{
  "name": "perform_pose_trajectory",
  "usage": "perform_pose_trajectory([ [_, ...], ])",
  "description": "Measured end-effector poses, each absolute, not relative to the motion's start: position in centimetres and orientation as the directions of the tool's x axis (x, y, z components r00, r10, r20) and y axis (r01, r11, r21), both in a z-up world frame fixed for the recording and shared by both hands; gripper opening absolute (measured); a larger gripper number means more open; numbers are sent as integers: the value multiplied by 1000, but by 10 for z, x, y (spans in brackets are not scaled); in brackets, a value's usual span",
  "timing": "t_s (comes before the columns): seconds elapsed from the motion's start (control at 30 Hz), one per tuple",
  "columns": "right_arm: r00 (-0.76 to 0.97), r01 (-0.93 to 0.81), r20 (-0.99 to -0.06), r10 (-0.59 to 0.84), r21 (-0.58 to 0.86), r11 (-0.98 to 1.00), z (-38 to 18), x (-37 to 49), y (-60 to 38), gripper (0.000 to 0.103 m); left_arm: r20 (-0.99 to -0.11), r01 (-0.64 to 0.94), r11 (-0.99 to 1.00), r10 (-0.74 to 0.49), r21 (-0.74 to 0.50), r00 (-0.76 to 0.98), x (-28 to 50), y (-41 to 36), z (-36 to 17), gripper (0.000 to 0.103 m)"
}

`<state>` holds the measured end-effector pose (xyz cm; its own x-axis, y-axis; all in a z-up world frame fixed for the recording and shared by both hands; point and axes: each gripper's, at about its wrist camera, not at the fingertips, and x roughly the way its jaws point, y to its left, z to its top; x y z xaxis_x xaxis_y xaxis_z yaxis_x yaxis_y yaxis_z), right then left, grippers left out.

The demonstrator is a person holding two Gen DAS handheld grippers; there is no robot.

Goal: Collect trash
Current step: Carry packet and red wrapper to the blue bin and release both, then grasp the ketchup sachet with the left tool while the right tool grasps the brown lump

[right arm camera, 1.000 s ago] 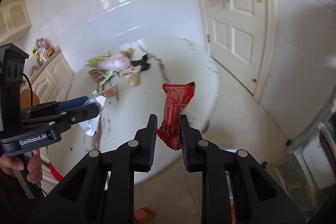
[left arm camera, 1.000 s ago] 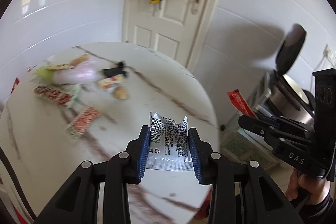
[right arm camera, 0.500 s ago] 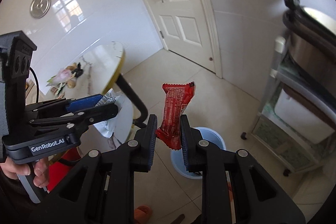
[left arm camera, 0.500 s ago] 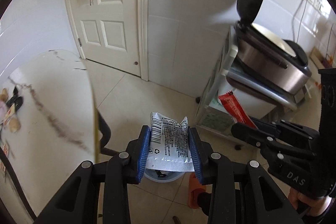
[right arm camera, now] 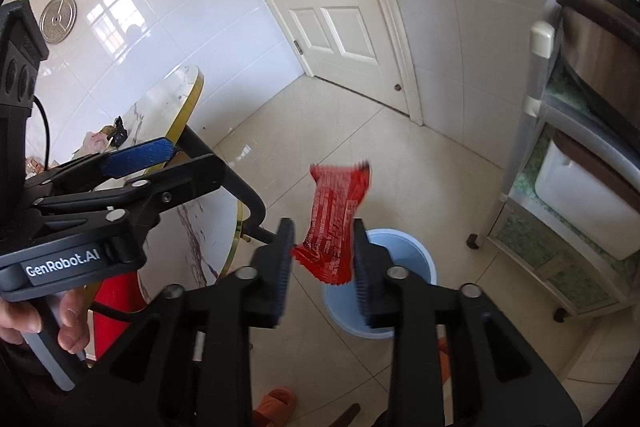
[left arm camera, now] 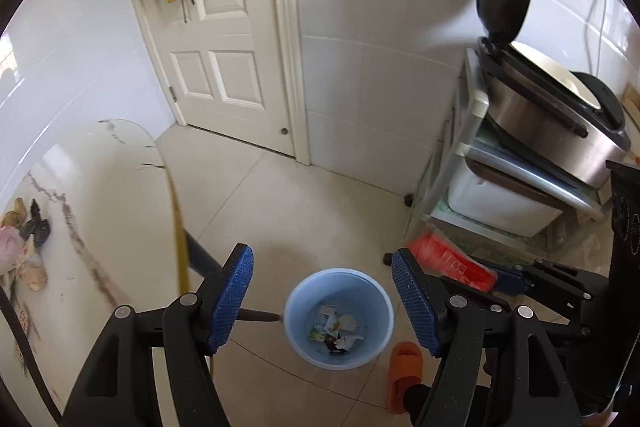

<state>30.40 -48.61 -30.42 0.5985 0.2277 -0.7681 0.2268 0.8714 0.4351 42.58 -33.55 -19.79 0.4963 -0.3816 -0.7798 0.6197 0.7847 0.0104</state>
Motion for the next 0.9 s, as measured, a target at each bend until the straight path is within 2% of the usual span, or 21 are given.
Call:
perform_pose_trajectory([
  [0.07, 600, 212, -765, 234, 434, 875, -303, 306, -483, 32, -774, 608, 794, -384, 2, 503, 424, -333, -197, 71],
  [0.1, 601, 208, -764, 232, 431, 878, -301, 307, -481, 36, -770, 604, 797, -386, -1, 508, 415, -329, -194, 72],
  [0.13, 606, 208, -763, 227, 427, 880, -298, 307, -479, 46, -765, 599, 800, -389, -4, 513, 408, -320, -189, 73],
  [0.17, 609, 209, -762, 220, 422, 882, -295, 307, -477, 49, -760, 598, 802, -393, -8, 518, 403, -315, -184, 74],
  [0.5, 658, 171, -729, 188, 388, 905, -242, 291, -447, 55, -686, 566, 824, -422, -19, 592, 344, -222, -136, 81],
  [0.57, 669, 146, -719, 187, 374, 916, -227, 290, -435, 58, -670, 547, 837, -415, -15, 616, 332, -197, -129, 86],
  [0.73, 692, 68, -694, 200, 339, 938, -195, 295, -395, 62, -640, 465, 885, -359, -3, 679, 314, -127, -122, 96],
  [0.9, 675, -22, -698, 238, 303, 953, -180, 315, -347, 62, -671, 359, 933, -256, 16, 695, 327, -59, -131, 97],
])
